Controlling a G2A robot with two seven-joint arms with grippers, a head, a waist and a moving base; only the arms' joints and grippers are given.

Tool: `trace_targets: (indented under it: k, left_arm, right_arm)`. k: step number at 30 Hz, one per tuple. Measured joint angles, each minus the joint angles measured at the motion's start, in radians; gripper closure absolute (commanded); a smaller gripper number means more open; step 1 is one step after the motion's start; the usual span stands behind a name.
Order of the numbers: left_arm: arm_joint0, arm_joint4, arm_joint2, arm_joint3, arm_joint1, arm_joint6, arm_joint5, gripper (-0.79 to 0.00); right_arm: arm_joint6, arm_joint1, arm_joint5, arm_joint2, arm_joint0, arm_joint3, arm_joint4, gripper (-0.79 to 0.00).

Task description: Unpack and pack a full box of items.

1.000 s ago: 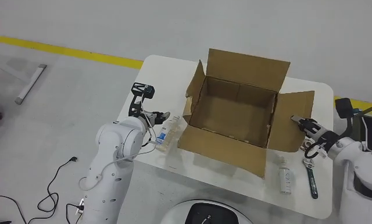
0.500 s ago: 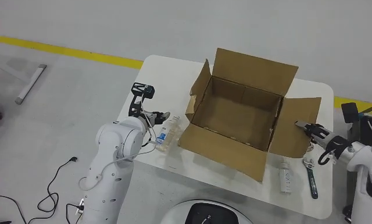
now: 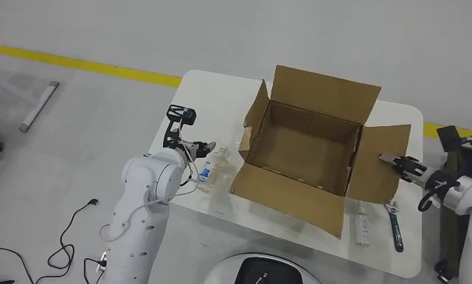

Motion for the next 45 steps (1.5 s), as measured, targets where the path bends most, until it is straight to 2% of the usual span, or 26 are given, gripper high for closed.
trace_targets:
  k: [4,7,8,9,10,13,17,20,27,29,34,39,43,45]
  left_arm:
    - [0.0,0.0,0.0,0.0,0.0,0.0,0.0,-0.785]
    - [0.0,0.0,0.0,0.0,0.0,0.0,0.0,-0.785]
    - [0.0,0.0,0.0,0.0,0.0,0.0,0.0,-0.785]
    - [0.0,0.0,0.0,0.0,0.0,0.0,0.0,-0.785]
    - [0.0,0.0,0.0,0.0,0.0,0.0,0.0,-0.785]
    - [0.0,0.0,0.0,0.0,0.0,0.0,0.0,-0.785]
    - [0.0,0.0,0.0,0.0,0.0,0.0,0.0,-0.785]
    - [0.0,0.0,0.0,0.0,0.0,0.0,0.0,-0.785]
    - [0.0,0.0,0.0,0.0,0.0,0.0,0.0,-0.785]
    - [0.008,-0.001,0.004,0.006,0.001,0.01,-0.012,-0.785]
    - [0.012,0.038,0.042,0.041,0.01,-0.045,-0.121,-0.785]
    - [-0.006,0.071,0.085,0.101,0.019,-0.128,-0.264,-0.785]
    - [-0.024,0.127,0.128,0.153,0.026,-0.149,-0.377,-0.785]
    - [-0.026,0.143,0.131,0.156,0.027,-0.147,-0.384,-0.785]
  right_arm:
    - [-0.091,0.003,-0.06,0.038,-0.027,-0.041,0.054,-0.785]
    - [-0.191,0.002,-0.086,0.068,-0.068,-0.091,0.036,-0.785]
    - [-0.23,0.001,-0.088,0.077,-0.082,-0.11,0.021,-0.73]
    - [-0.274,0.0,-0.087,0.085,-0.098,-0.131,-0.002,-0.2]
    - [-0.337,-0.002,-0.078,0.093,-0.122,-0.161,-0.046,0.0]
    - [-0.486,-0.009,-0.03,0.091,-0.183,-0.239,-0.165,0.0]
    - [-0.613,-0.015,0.051,0.059,-0.238,-0.333,-0.316,0.0]
    - [-0.632,-0.016,0.093,0.029,-0.259,-0.369,-0.381,0.0]
    - [-0.631,-0.016,0.091,0.03,-0.259,-0.367,-0.379,0.0]
    - [-0.666,-0.017,0.082,0.025,-0.265,-0.369,-0.394,0.0]
    - [-0.763,-0.024,0.11,0.032,-0.267,-0.367,-0.366,0.0]
    - [-0.75,-0.021,0.111,0.045,-0.265,-0.356,-0.382,0.0]
    - [-0.727,-0.019,0.119,0.032,-0.269,-0.351,-0.391,0.0]
    - [-0.719,-0.019,0.123,0.023,-0.271,-0.351,-0.397,0.0]
